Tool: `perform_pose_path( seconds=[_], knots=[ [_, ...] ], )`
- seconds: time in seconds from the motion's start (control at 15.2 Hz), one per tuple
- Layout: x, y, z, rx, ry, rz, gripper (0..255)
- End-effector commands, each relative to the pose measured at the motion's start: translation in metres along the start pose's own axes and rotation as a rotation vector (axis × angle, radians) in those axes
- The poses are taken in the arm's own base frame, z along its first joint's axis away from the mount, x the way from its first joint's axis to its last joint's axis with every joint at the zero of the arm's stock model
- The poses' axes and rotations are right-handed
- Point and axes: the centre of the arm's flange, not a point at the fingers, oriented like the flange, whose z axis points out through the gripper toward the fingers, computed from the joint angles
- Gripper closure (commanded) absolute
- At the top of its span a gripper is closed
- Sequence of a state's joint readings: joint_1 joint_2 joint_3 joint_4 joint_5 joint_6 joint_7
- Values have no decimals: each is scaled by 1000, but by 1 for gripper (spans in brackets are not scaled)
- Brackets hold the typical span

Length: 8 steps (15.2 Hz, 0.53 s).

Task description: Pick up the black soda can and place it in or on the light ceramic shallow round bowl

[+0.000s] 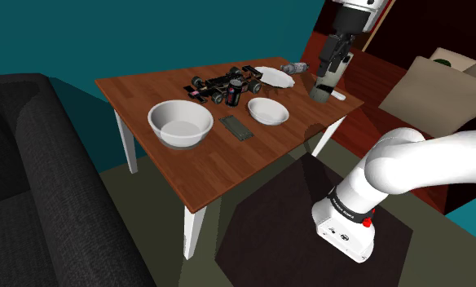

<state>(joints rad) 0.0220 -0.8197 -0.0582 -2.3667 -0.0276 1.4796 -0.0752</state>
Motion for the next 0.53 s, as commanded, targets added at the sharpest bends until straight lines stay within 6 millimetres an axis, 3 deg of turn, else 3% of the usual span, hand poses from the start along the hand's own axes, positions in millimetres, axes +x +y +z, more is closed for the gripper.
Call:
perform_pose_path(
  seconds=[0.0, 0.46],
  knots=[
    [0, 0, 0, 0, 0, 0, 0],
    [81, 13, 41, -2, 5, 9, 0]
  ],
)
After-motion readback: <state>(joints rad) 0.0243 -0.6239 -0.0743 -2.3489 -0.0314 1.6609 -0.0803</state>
